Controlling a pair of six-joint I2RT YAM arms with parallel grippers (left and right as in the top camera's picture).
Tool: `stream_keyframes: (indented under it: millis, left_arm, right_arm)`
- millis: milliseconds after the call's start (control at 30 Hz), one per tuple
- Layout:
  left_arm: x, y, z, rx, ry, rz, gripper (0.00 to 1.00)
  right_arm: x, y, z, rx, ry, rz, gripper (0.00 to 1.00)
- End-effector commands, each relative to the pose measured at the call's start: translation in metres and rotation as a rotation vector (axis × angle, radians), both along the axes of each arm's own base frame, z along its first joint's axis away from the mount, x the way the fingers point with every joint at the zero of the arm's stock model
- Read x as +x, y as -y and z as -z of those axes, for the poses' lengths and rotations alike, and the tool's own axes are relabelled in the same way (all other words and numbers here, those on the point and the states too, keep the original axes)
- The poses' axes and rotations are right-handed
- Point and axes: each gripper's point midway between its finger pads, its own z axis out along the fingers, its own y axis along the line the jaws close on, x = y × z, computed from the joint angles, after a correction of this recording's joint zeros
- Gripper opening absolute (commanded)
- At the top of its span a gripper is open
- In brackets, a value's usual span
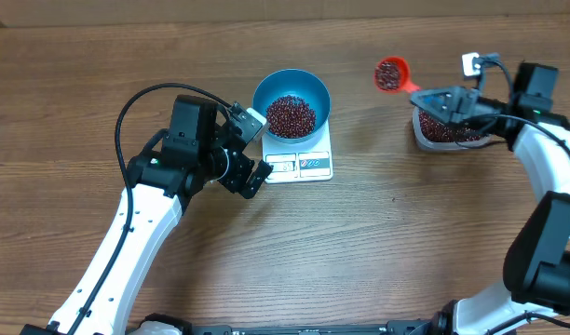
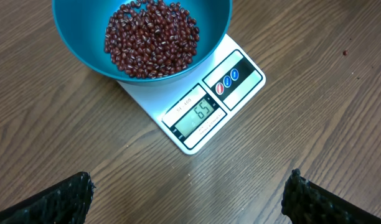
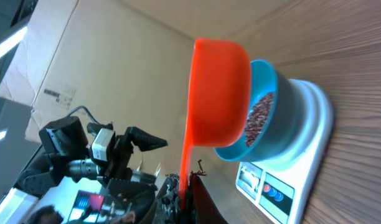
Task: Scoop item into bowl and weigh 150g on scale
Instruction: 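Lift the filled scoop and carry it left over the teal bowl, then tip the red scoop to pour beans into the teal bowl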
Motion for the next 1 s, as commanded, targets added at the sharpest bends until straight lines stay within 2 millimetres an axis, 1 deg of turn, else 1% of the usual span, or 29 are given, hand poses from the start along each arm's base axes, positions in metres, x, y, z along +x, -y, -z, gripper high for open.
stream_keyframes:
  millis: [0, 133, 233, 400, 500, 633, 867, 967]
  left_arm:
    - [-0.003, 0.005, -0.005, -0.010, 0.019, 0.032, 1.00]
    - [-0.003, 0.005, -0.005, -0.010, 0.018, 0.032, 1.00]
    - [-0.003, 0.005, -0.005, -0.010, 0.018, 0.032, 1.00]
    - [-0.003, 0.005, -0.005, -0.010, 0.018, 0.032, 1.00]
    - [-0.003, 0.005, -0.005, -0.010, 0.018, 0.032, 1.00]
    - [-0.003, 0.005, -0.005, -0.010, 0.018, 0.032, 1.00]
    - [-0.003, 0.005, -0.005, -0.010, 0.018, 0.032, 1.00]
    - [-0.003, 0.005, -0.005, -0.010, 0.018, 0.032, 0.99]
  right_arm:
    - [0.003, -0.021, -0.001, 0.021, -0.084, -0.025, 0.04]
    - [0.008, -0.045, -0.005, 0.002, -0.062, -0.054, 0.04]
    - [0.008, -0.063, -0.009, -0.006, -0.025, -0.090, 0.04]
    - [0.009, -0.084, -0.004, -0.046, -0.019, -0.098, 0.04]
    - [0.009, -0.094, 0.000, -0.072, -0.018, -0.094, 0.04]
    - [0.009, -0.106, -0.001, -0.103, -0.005, -0.087, 0.04]
    - [0.006, -0.121, -0.017, -0.172, 0.072, -0.058, 0.04]
    - [0.006, -0.124, -0.021, -0.227, 0.113, -0.035, 0.04]
